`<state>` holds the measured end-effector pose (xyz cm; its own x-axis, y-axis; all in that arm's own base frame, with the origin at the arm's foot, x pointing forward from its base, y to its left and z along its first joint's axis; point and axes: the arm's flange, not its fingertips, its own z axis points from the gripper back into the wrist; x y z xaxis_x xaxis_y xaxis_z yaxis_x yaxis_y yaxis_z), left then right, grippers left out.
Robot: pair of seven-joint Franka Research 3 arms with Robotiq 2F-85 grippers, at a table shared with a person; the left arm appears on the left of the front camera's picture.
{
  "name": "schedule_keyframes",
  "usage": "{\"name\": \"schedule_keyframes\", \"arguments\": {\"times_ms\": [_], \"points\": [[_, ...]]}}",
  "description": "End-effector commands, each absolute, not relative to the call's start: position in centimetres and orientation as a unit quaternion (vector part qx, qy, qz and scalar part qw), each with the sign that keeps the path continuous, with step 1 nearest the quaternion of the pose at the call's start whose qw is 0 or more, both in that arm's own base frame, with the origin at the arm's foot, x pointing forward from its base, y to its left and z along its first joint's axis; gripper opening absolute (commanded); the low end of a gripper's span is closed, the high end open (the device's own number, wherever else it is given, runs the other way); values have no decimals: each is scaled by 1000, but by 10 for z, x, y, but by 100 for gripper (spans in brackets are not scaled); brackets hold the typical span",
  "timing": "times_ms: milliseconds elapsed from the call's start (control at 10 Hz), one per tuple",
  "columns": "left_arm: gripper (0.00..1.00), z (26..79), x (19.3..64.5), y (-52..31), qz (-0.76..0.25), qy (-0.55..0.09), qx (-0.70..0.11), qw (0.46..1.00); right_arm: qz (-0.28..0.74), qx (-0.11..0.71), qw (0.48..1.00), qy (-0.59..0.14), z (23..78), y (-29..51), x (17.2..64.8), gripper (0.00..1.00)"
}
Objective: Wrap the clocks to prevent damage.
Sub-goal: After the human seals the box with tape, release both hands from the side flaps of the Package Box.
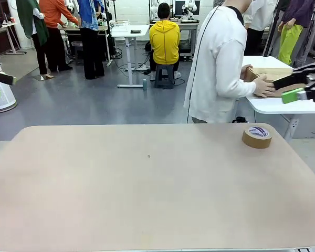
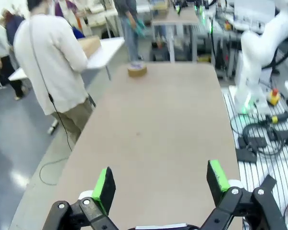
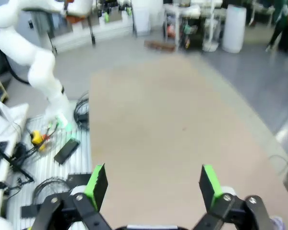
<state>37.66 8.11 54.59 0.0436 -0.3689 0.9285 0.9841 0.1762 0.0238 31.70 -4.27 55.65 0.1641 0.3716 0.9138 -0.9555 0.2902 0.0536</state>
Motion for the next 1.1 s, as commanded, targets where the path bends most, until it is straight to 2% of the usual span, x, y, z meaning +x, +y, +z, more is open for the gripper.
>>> {"name": "schedule_keyframes", "arguments": {"times_ms": [0, 100, 400, 700, 1000], "points": [[100, 537, 374, 90, -513, -466, -389, 607, 502, 361, 622, -480, 546, -46, 310, 100], [100, 535, 374, 98, -496, -477, -406, 601, 503, 370, 596, -505, 546, -54, 305, 100], [100, 543, 373, 107, -485, -492, -395, 605, 506, 361, 586, -520, 553, -62, 296, 100], [100, 545, 372, 107, -489, -488, -356, 629, 478, 372, 631, -485, 548, -64, 302, 100], [100, 545, 373, 109, -484, -484, -380, 622, 496, 362, 614, -496, 550, -66, 297, 100]]}}
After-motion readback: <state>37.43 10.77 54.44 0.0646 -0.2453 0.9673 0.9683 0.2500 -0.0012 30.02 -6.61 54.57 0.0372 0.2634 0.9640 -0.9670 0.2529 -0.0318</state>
